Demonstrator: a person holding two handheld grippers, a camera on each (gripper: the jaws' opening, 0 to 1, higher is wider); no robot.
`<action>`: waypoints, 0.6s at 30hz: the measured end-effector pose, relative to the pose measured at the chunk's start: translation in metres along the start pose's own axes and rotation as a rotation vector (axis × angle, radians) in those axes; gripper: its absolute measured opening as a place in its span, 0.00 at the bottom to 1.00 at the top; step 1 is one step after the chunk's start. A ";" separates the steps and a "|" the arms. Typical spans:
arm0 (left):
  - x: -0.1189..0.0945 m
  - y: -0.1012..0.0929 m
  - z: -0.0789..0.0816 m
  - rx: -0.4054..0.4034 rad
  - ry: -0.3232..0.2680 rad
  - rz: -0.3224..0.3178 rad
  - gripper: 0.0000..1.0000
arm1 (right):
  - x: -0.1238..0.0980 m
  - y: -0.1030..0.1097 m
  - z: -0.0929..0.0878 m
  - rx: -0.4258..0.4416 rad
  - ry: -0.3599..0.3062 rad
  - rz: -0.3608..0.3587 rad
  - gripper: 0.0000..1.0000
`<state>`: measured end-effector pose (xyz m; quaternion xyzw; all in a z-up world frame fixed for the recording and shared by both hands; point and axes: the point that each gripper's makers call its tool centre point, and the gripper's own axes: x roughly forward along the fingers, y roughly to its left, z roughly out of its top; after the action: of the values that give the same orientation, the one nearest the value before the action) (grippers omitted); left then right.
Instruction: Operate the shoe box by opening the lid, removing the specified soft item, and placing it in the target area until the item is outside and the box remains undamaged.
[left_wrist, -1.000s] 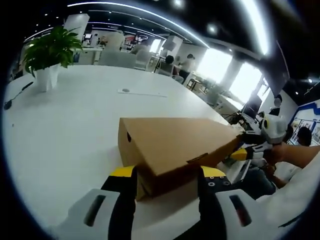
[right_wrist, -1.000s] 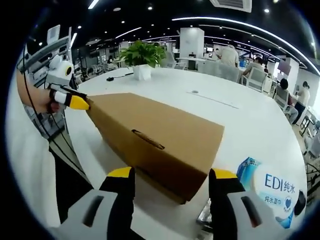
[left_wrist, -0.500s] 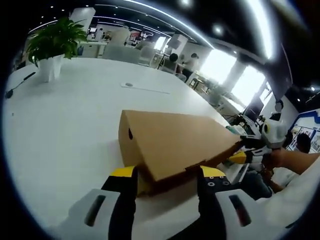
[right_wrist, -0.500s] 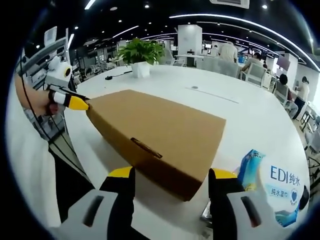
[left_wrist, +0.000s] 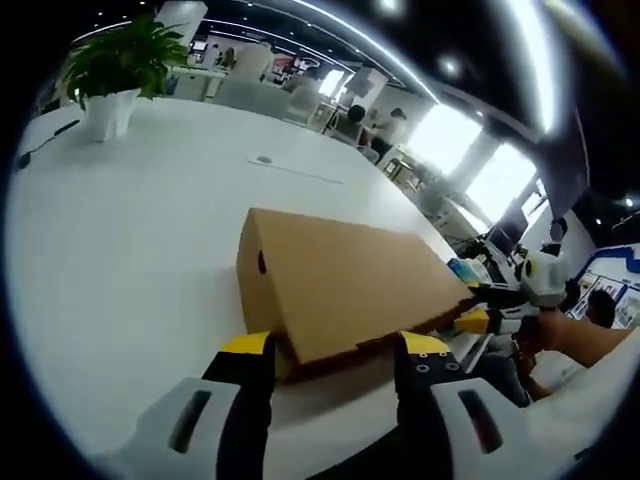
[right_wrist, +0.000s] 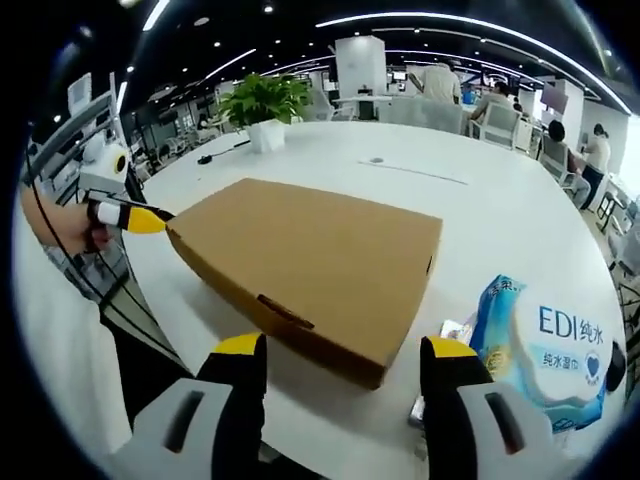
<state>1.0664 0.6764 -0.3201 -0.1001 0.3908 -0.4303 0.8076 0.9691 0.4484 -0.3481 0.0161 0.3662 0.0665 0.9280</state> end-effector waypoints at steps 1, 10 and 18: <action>0.000 0.001 0.001 -0.017 -0.002 -0.002 0.50 | -0.001 -0.001 0.000 0.006 -0.002 -0.005 0.63; 0.000 0.000 -0.001 -0.042 -0.004 0.007 0.51 | -0.006 -0.005 0.006 0.053 -0.053 -0.013 0.74; -0.005 0.001 0.009 0.003 -0.056 0.034 0.61 | -0.016 -0.005 0.023 0.003 -0.127 -0.050 0.69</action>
<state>1.0721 0.6796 -0.3116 -0.1042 0.3690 -0.4142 0.8255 0.9733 0.4417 -0.3206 0.0123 0.3070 0.0416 0.9507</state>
